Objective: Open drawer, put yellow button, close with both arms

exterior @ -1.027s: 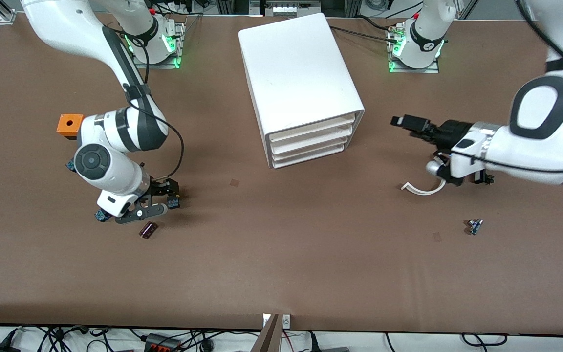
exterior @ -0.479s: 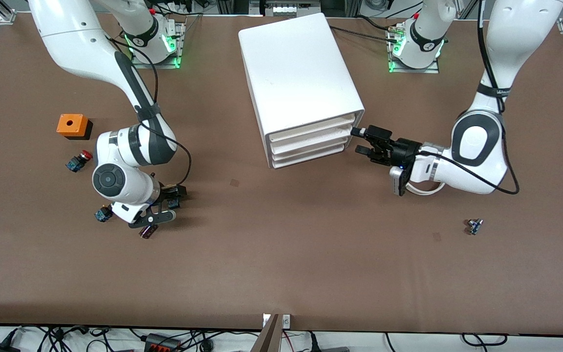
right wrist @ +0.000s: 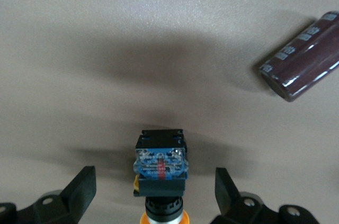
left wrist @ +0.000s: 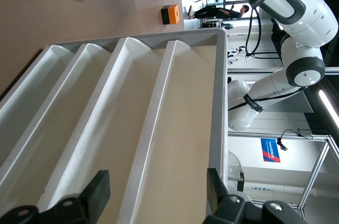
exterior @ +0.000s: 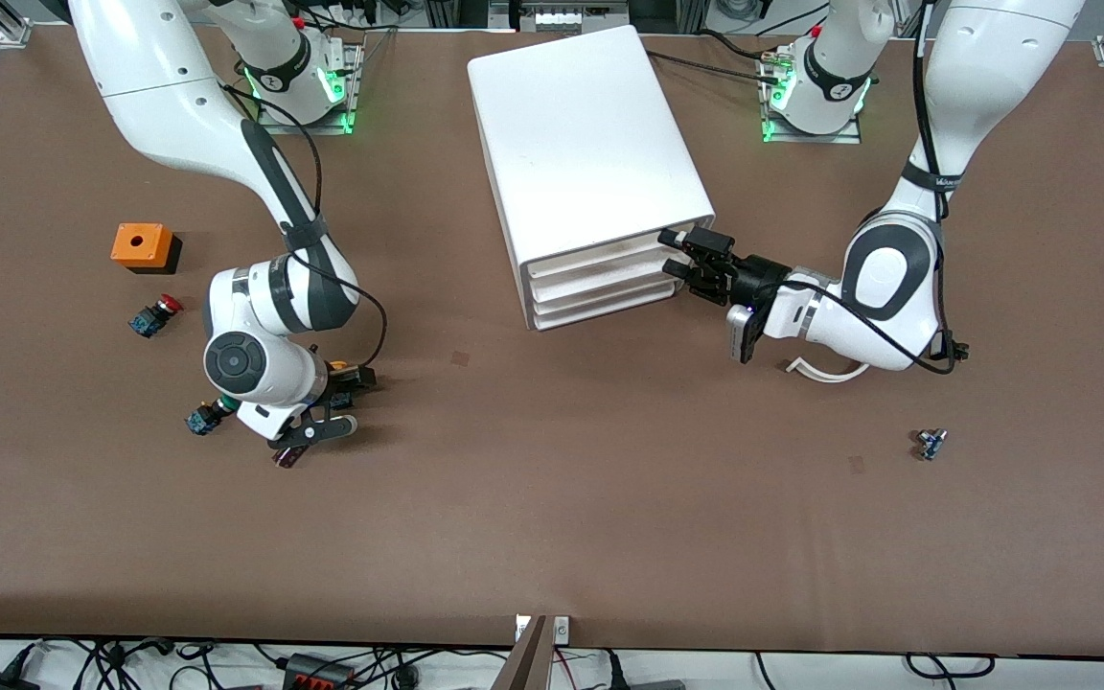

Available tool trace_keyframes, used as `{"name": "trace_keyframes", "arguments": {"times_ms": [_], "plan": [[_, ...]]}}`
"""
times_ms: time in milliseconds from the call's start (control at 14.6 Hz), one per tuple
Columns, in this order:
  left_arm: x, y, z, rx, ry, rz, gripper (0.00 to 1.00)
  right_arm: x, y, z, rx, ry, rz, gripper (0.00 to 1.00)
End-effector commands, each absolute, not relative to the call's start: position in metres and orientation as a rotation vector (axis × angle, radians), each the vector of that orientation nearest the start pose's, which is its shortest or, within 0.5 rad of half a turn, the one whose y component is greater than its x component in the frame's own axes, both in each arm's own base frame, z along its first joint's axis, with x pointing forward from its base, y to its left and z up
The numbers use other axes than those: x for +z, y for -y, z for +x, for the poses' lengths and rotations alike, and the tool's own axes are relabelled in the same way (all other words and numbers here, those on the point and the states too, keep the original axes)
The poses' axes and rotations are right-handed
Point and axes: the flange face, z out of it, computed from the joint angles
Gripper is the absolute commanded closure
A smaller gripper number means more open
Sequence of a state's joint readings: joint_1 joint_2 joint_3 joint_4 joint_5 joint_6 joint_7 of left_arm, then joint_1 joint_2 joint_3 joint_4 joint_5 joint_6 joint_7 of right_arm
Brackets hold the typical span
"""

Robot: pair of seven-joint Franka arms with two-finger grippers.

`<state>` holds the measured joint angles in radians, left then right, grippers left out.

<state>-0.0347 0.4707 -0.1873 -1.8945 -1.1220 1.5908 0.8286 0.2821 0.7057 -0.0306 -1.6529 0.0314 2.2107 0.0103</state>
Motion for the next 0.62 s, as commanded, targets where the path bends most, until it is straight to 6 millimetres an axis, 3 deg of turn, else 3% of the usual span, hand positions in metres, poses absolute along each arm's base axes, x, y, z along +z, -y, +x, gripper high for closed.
{"name": "trace_keyframes", "arguments": {"times_ms": [0,205,342,548], "plan": [[0.265,0.219,0.534,-0.317,0.511,1.731,0.24,0.181,-0.172,0.650,0.231,0.324,-3.129,0.06],[0.249,0.221,0.529,-0.303,0.545,1.704,0.30,0.178,-0.171,0.650,0.231,0.322,-3.129,0.13],[0.247,0.222,0.526,-0.305,0.552,1.700,0.39,0.177,-0.170,0.650,0.233,0.320,-3.129,0.28],[0.251,0.231,0.517,-0.317,0.569,1.690,0.51,0.178,-0.169,0.650,0.233,0.315,-3.130,0.70]]}}
